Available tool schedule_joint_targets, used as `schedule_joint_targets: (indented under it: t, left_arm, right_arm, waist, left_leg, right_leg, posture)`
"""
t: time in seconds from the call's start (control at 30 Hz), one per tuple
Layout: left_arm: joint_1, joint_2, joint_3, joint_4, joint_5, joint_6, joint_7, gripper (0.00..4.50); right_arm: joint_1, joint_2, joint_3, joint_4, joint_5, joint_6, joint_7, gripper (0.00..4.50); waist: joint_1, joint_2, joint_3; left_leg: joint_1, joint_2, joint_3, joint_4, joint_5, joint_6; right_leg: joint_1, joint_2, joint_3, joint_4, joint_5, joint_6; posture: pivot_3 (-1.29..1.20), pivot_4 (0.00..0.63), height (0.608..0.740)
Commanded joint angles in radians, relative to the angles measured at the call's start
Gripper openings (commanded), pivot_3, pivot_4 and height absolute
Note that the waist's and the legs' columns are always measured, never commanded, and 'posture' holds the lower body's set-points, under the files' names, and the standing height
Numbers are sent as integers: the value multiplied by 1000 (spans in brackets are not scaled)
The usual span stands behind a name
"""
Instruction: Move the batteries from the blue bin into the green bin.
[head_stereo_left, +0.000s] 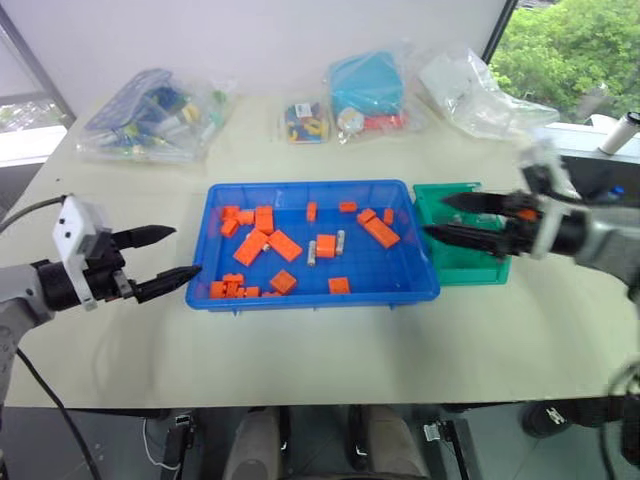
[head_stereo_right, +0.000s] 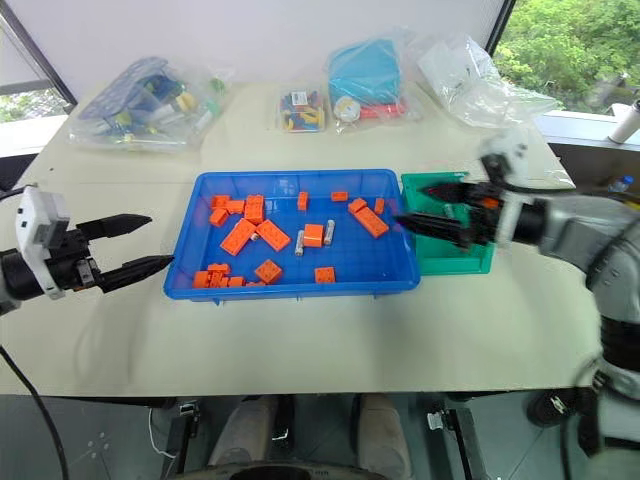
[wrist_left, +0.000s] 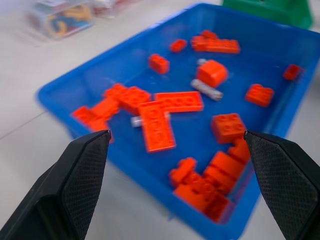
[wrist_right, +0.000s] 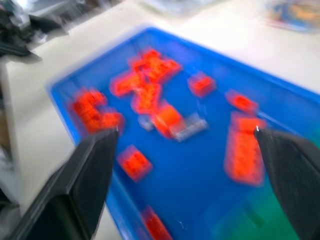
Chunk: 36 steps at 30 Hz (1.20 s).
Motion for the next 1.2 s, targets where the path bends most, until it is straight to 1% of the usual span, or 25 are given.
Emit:
schedule_joint_targets:
  t: [0.03,0.13,0.17,0.23,0.3,0.37,0.47,0.7,0.9,1.03,1.2]
  left_arm:
    - [-8,17,-4,-35,-5,-12,-10,4500]
    - [-21,11,-21,-21,14,-23,-1,4500]
    - [-21,10,-21,-17,17,-26,2,4500]
    - [-16,10,-14,-9,22,-28,5,4500]
    - [-8,13,0,-7,25,-30,6,4500]
    - [-7,15,8,-9,24,-27,11,4500]
    - [-1,12,20,-23,26,-27,25,4500]
    - [8,9,39,-56,14,-13,59,4500]
    - [-1,17,48,-67,2,0,77,4500]
    - [-9,23,53,-64,2,4,84,4500]
    - [-6,17,57,-69,2,4,96,4500]
  right_arm:
    - [-170,198,37,102,24,191,-210,4465]
    - [-236,389,82,198,-15,255,-316,4465]
    - [-244,438,111,221,-34,263,-341,4465]
    - [-245,503,166,251,-77,245,-369,4465]
    - [-245,566,187,301,-96,258,-389,4465]
    - [-250,610,186,348,-110,266,-405,4465]
    - [-277,681,149,465,-141,249,-449,4465]
    - [-399,779,28,790,-203,150,-530,4465]
    - [-471,826,-35,993,-242,48,-563,4465]
    - [-491,851,-50,1068,-263,3,-567,4465]
    - [-501,861,-34,1097,-291,-28,-538,4465]
  waist:
    - [-2,0,0]
    - [13,0,0]
    - [12,0,0]
    - [8,0,0]
    - [7,0,0]
    - [9,-1,0]
    - [5,-1,0]
    - [1,-1,0]
    - [-5,-1,0]
    - [-10,-1,-1]
    - [-22,-1,-1]
  left_leg:
    - [-1,0,0,-1,0,0]
    - [-3,-1,-1,-2,0,0]
    - [-4,-1,-1,-2,0,0]
    - [-6,-2,0,-1,0,0]
    - [-6,-3,1,1,0,0]
    - [-6,-3,0,1,0,0]
    - [-5,-3,0,1,0,0]
    - [-5,-3,0,0,0,0]
    - [-4,-2,0,-1,0,0]
    - [-4,-2,0,-1,0,0]
    - [-2,-2,-2,-2,0,0]
  right_leg:
    - [-1,0,0,1,0,0]
    - [-4,0,-1,5,0,0]
    - [-4,0,-2,5,1,1]
    - [-5,0,-2,4,2,3]
    - [-4,-1,-2,4,2,3]
    - [-4,-1,-2,5,2,3]
    - [-3,0,-3,5,2,3]
    - [-4,2,-3,5,3,4]
    - [-4,2,-3,5,3,3]
    - [-3,3,-3,5,3,3]
    - [-2,3,-3,5,2,3]
  posture:
    - [0,150,736]
    - [0,150,736]
    - [0,150,736]
    - [0,150,736]
    - [0,150,736]
    - [0,150,736]
    - [0,150,736]
    - [0,150,736]
    - [0,150,736]
    - [0,150,736]
    - [0,150,736]
